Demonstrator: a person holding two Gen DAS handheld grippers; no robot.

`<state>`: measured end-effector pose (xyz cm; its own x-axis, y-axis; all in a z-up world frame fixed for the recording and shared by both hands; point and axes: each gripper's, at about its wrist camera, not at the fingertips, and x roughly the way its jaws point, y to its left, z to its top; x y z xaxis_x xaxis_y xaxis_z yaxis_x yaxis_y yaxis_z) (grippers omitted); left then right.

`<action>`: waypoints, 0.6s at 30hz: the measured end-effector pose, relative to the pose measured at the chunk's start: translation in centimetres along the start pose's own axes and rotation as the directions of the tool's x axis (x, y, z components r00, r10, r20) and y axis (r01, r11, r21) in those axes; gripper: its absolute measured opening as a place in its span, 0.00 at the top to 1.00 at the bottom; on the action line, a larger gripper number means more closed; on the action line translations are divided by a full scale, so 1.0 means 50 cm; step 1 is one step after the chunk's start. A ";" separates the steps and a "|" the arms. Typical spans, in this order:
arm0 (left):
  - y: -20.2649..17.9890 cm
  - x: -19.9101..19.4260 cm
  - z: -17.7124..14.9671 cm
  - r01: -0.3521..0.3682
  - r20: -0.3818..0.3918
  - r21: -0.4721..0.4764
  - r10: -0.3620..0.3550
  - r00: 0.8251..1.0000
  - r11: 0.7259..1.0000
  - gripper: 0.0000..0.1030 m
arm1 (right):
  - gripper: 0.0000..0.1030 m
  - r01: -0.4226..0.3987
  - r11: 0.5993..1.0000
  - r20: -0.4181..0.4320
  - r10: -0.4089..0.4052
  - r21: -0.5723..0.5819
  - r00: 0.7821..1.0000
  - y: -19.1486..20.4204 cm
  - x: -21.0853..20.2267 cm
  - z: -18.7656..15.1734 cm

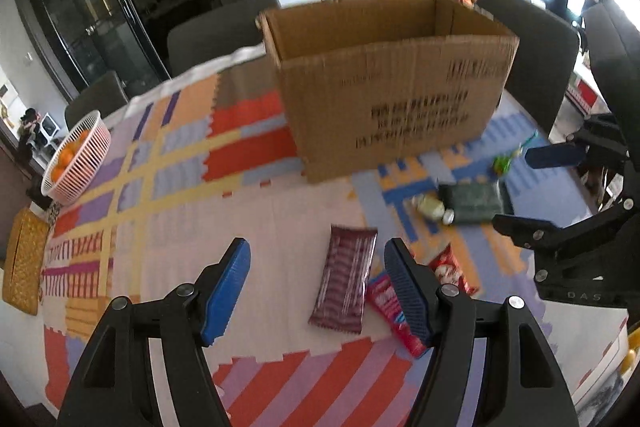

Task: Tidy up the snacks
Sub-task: 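Grasp the striped chocolate bar with the left tool while the right tool grasps the dark green bag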

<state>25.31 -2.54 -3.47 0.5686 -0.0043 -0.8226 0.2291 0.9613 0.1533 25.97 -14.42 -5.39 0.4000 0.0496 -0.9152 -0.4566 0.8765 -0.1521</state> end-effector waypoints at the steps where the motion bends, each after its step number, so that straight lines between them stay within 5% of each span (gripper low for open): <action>1: -0.003 0.007 -0.004 0.002 -0.014 0.009 -0.002 1.000 1.000 0.33 | 0.38 0.000 1.000 -0.014 0.000 -0.011 1.000 0.004 0.007 -0.004; 18: 0.001 0.146 -0.012 0.116 -0.195 0.004 -0.113 0.974 0.993 0.33 | 0.38 0.014 0.995 -0.162 -0.029 -0.095 0.986 0.008 0.114 -0.012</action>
<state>28.99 -2.36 -9.80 0.3741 -0.0595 -0.9255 0.2964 0.9533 0.0586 27.60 -14.08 -10.91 0.2790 -0.0544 -0.9588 -0.5249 0.8274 -0.1997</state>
